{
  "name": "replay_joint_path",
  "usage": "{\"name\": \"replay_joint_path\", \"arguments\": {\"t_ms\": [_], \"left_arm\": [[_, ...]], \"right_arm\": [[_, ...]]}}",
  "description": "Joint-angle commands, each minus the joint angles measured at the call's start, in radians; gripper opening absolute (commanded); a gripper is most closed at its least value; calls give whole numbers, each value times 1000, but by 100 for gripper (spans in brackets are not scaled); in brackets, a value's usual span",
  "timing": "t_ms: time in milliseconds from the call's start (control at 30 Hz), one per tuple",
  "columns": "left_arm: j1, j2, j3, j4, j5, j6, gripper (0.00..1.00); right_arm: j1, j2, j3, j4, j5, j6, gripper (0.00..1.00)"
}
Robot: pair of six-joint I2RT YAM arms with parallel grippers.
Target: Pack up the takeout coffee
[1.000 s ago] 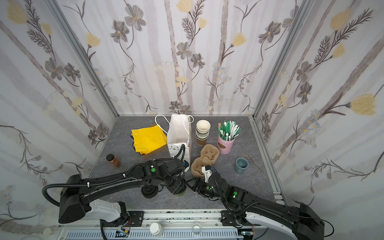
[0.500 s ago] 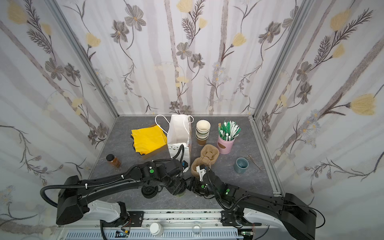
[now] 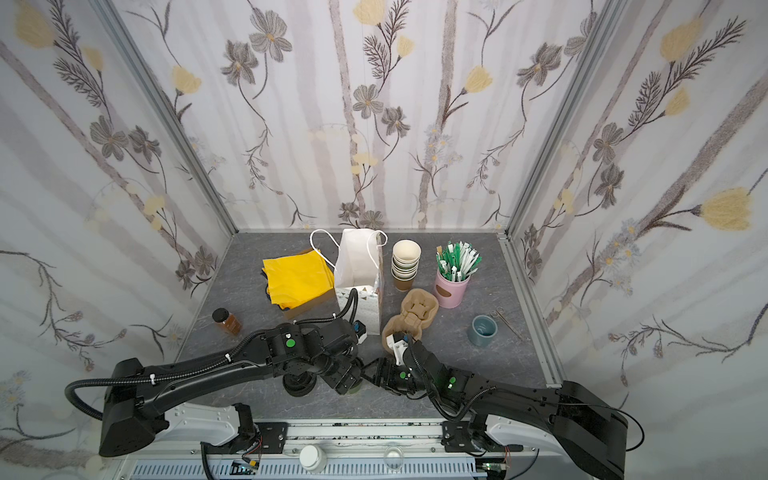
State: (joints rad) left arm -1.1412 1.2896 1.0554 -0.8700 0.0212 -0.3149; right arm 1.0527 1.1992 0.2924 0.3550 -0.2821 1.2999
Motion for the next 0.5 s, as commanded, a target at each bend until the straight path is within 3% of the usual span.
{"name": "replay_joint_path", "arguments": {"t_ms": [0,267,367,467], "left_arm": [[3,-28,-14,-9,-18,-34,91],[11,-137,-9,36,-59,-135,90],[32,-194,20,43,-138,-256,90],[75,-258,-5,45,-174,-433,84]], "right_arm": [[0,8,1,-21,-3,-5,70],[0,18,29,-24,-21,-22,70],[-1,-32,58,-65,0,-38,74],[0,-93,97,-189,53,-61,76]]}}
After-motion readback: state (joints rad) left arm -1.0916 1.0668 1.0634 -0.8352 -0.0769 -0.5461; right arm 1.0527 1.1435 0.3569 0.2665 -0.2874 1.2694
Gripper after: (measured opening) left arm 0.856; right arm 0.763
